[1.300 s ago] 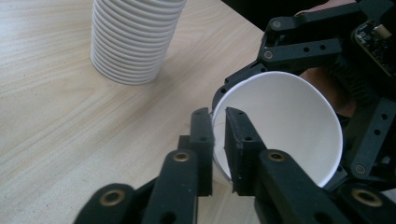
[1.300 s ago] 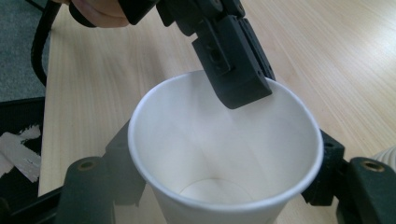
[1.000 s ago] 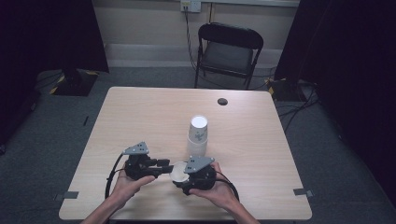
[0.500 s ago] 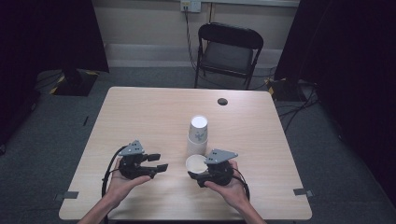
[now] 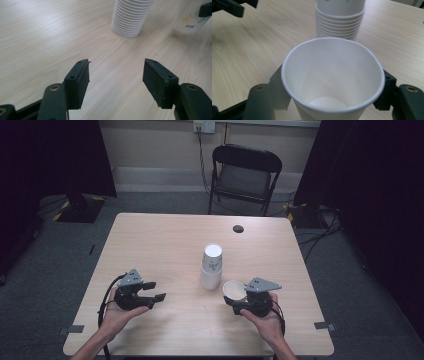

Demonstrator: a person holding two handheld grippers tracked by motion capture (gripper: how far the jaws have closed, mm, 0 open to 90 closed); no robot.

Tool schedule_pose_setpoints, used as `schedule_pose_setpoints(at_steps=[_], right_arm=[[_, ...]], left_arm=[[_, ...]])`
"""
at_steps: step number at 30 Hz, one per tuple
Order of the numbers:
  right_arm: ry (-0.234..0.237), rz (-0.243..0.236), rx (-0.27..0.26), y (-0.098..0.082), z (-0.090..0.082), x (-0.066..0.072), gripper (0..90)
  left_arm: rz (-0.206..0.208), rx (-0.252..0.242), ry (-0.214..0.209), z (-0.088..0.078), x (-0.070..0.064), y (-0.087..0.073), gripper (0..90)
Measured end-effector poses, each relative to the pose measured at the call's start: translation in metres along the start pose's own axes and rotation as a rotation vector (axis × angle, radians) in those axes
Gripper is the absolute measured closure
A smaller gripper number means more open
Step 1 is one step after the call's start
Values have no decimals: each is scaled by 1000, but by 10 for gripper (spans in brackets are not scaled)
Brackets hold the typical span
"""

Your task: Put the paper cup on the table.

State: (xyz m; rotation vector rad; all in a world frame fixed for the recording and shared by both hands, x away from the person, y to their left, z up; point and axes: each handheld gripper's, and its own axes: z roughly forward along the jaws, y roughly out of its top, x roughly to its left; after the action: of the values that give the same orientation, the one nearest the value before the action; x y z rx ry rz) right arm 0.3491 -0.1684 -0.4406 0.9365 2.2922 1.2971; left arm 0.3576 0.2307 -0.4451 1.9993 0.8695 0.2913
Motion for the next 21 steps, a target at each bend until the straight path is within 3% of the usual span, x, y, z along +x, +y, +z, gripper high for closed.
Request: schedule_pose_setpoints(at_steps=[7, 12, 15, 21], right_arm=[[-55, 18, -7, 1, 1, -21, 319], [-84, 41, -29, 5, 4, -40, 319], [-92, 59, -41, 8, 8, -48, 320], [-113, 78, -39, 10, 17, -62, 319]], left_arm=[[-29, 65, 44, 3, 16, -14, 319], [2, 127, 64, 12, 18, -21, 307], [-15, 159, 66, 16, 17, -22, 255], [31, 195, 83, 23, 16, -25, 204]])
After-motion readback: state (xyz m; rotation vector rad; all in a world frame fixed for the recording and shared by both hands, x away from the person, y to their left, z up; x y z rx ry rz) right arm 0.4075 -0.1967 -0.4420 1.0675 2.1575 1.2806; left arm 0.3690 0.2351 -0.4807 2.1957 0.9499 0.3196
